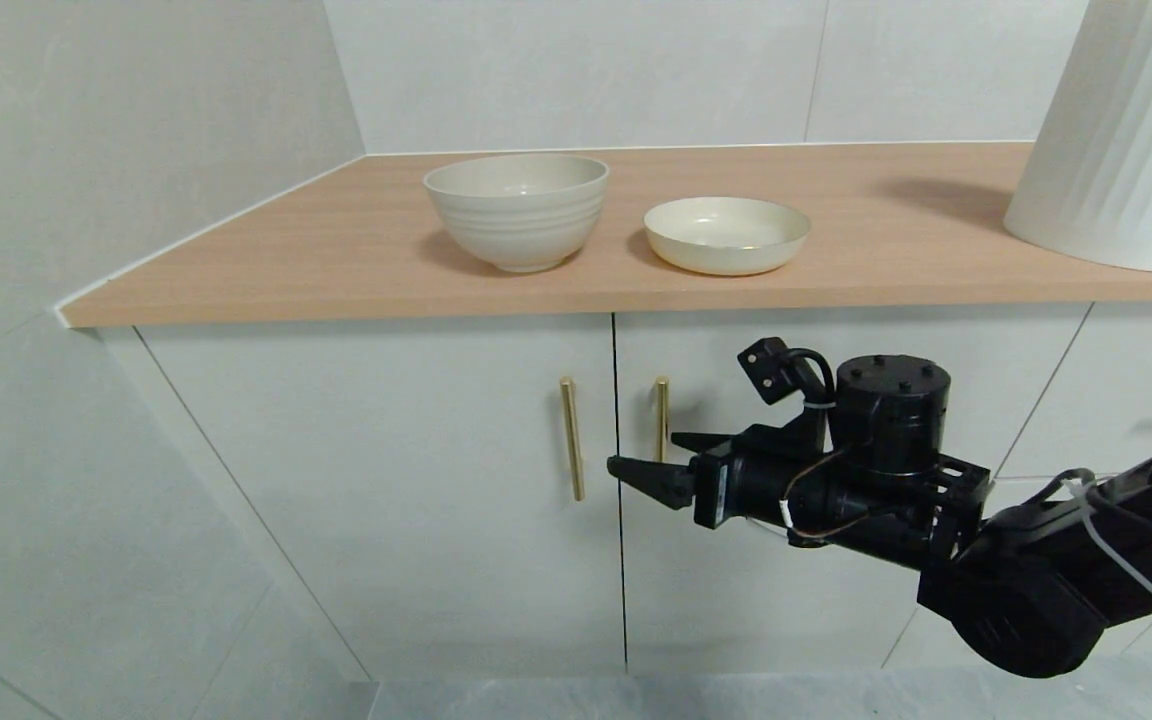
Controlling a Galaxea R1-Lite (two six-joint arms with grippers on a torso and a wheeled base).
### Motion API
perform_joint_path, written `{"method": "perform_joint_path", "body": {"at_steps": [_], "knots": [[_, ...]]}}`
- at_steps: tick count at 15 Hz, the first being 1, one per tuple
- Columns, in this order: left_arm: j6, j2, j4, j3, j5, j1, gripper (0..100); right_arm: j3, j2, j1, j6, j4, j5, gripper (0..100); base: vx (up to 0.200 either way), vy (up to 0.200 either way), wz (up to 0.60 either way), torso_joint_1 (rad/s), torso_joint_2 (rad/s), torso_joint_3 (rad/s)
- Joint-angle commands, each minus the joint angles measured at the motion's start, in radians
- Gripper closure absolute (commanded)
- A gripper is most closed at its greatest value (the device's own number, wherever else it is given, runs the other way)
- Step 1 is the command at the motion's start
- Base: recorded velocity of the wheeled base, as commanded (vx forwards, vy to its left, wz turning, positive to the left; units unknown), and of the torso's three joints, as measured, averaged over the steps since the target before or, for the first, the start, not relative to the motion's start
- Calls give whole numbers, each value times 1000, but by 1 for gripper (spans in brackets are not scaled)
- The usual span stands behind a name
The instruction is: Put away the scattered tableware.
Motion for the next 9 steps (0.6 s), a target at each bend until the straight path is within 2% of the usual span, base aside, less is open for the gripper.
{"method": "perform_joint_path", "body": {"at_steps": [1,7,9], "knots": [[0,0,0,0,0,0,0,-2,22,0,1,-13,0,0,0,0,0,0,0,0],[1,0,0,0,0,0,0,-15,75,0,12,-99,-1,0,0,0,0,0,0,0],[1,0,-1,0,0,0,0,-14,75,11,70,-120,23,0,0,0,0,0,0,0]]}}
